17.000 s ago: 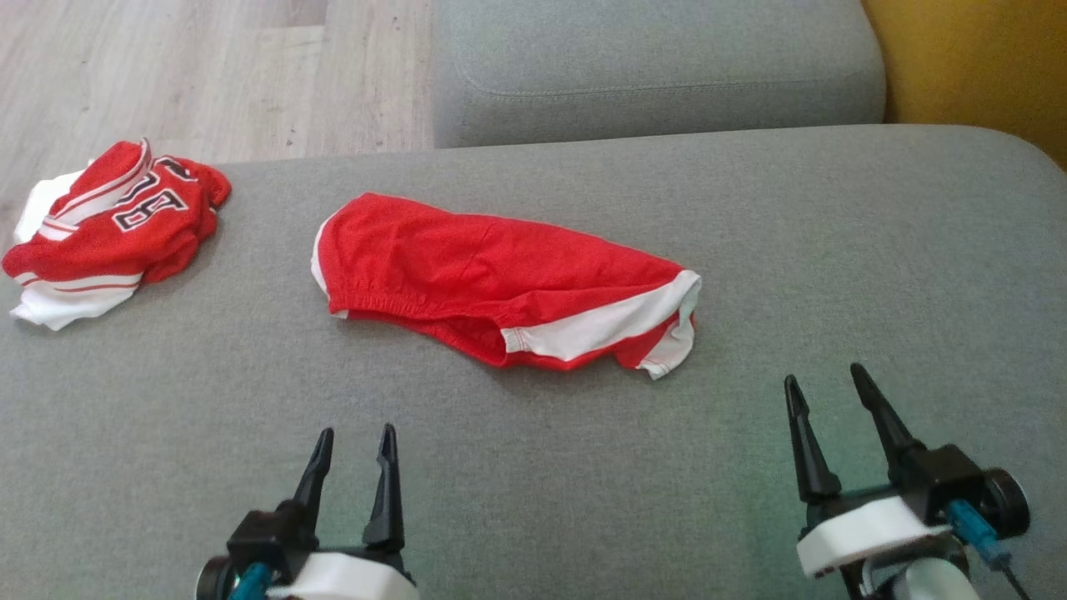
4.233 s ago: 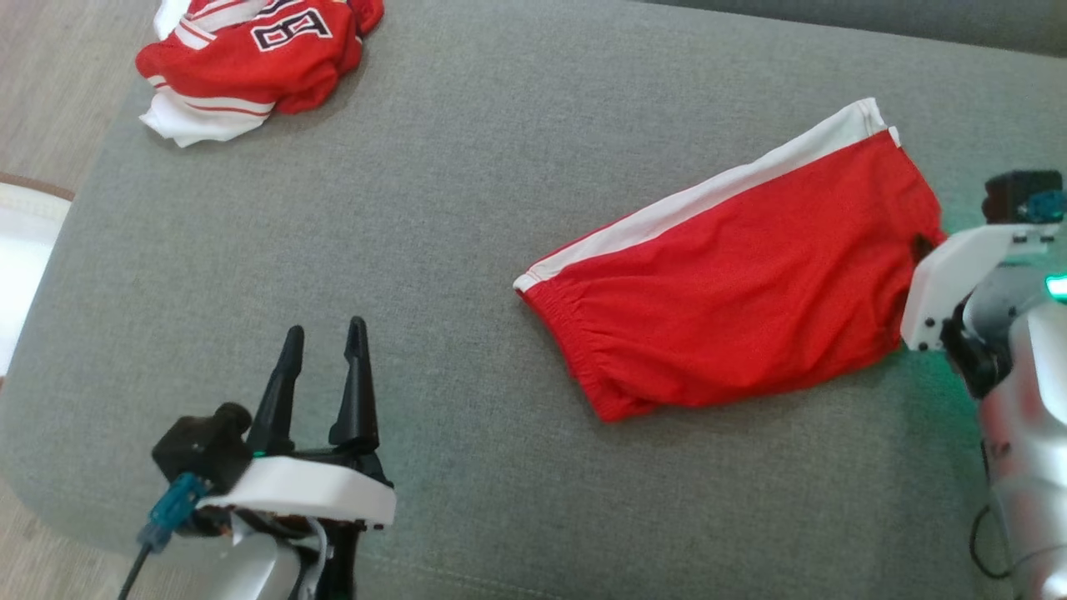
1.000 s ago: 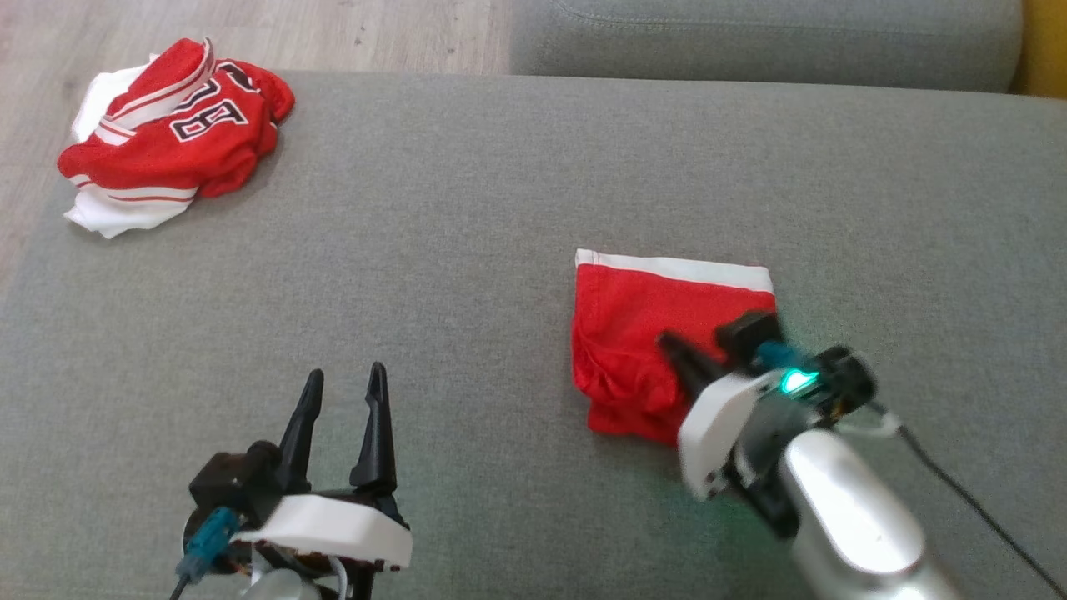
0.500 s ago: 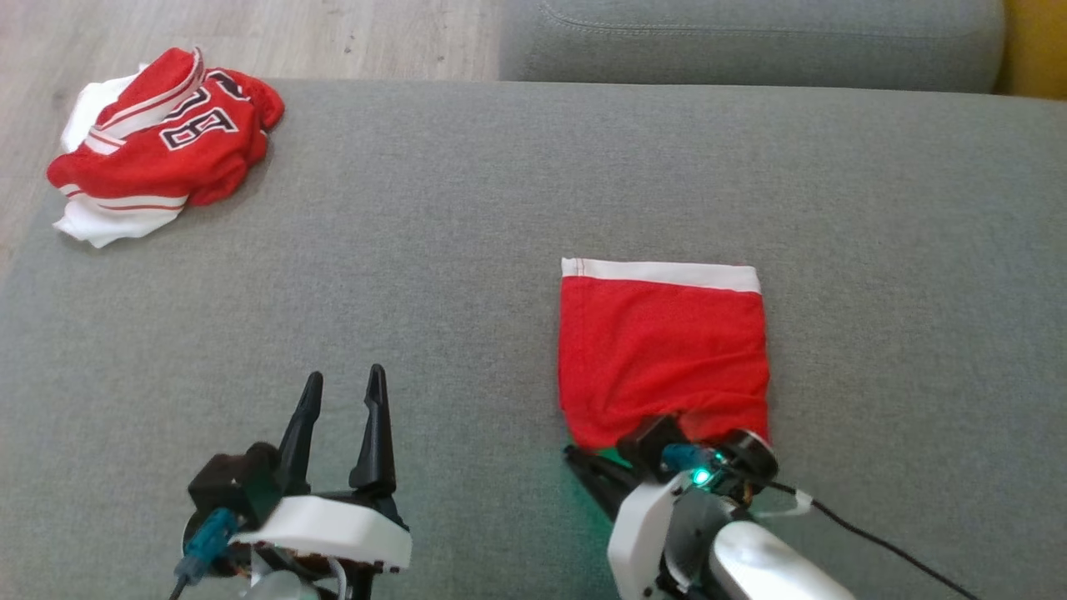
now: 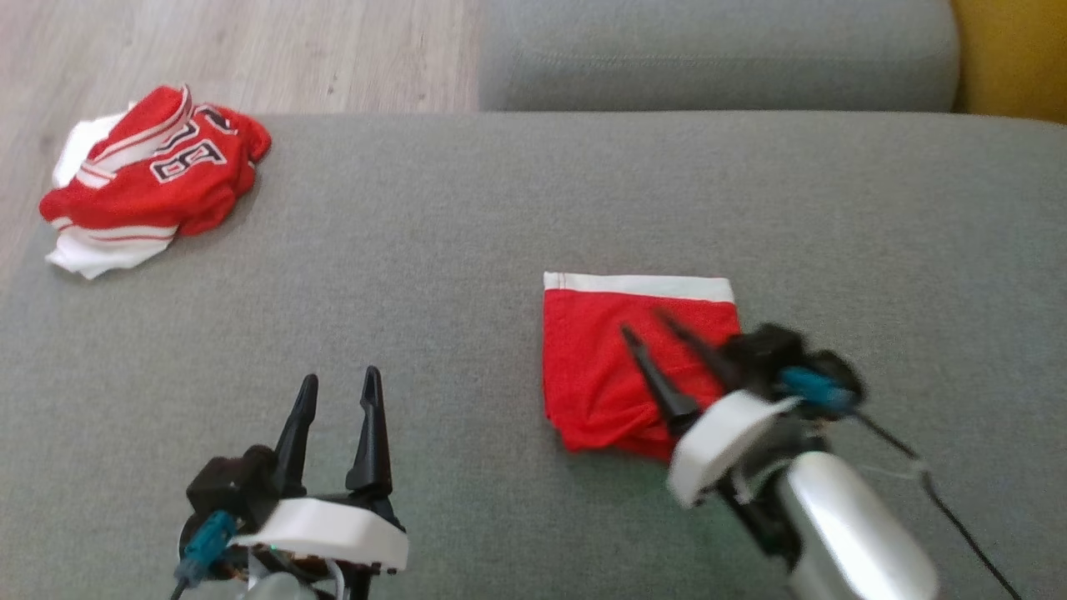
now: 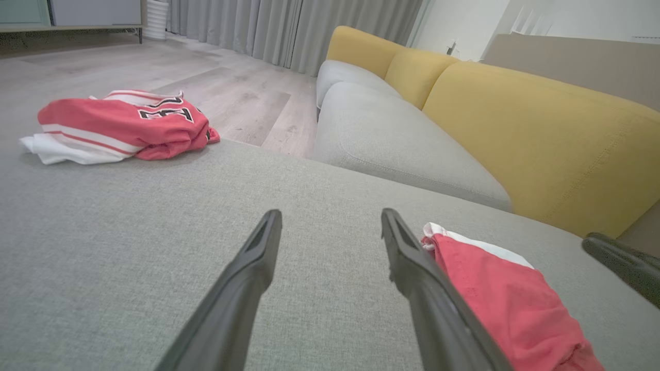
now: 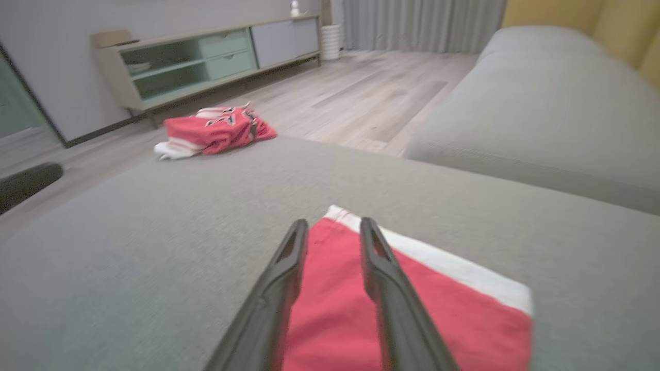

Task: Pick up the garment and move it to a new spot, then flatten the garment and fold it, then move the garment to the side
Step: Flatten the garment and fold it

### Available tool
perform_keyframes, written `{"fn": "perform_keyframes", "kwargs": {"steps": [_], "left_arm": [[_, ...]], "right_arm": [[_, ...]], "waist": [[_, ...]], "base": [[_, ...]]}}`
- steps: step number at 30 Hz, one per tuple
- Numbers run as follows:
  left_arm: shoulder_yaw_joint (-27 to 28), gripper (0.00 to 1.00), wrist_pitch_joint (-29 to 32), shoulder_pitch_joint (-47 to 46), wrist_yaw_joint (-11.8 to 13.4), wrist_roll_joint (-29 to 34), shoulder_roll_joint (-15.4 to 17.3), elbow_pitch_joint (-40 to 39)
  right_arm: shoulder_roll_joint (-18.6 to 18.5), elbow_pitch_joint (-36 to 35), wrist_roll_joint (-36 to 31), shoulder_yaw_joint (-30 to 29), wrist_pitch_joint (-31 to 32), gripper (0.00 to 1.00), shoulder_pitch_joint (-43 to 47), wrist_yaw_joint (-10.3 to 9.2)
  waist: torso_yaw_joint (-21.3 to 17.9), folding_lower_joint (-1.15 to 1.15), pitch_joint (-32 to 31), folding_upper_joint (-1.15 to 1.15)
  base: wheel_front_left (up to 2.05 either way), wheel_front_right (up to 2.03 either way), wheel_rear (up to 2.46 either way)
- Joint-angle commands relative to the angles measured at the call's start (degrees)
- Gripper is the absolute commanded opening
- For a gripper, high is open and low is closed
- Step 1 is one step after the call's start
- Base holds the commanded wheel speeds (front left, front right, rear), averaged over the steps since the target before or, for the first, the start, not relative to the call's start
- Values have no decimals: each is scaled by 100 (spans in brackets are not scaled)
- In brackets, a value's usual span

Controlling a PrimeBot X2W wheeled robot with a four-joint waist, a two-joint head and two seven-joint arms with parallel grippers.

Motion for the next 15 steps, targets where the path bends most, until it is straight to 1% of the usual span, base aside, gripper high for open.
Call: {"fn": "perform_keyframes", "kwargs": {"steps": [1,2,9,15], "left_arm": [[170,100,-92,-92,27,2,99,-123],[157,100,-95,-81,33,8,93,-110],[138,100,-188,51,4,-34,44,39],[241,100,-358,236,-7,-32,19,212]], "right_arm": [[106,-300,-117,-188,-81,93,67,-4],[109,-391,-187,-393,-98,100,162,-4],[115,-950,-183,-1475,-233,100,876,-4],[116,-1119,-215,-2010,-426,100,1379,-4]], "waist": [[-56,0,-109,0],[-73,0,-149,0],[-202,0,-352,0],[-274,0,-407,0]], "base": [[0,0,0],[0,0,0],[0,0,0],[0,0,0]]}}
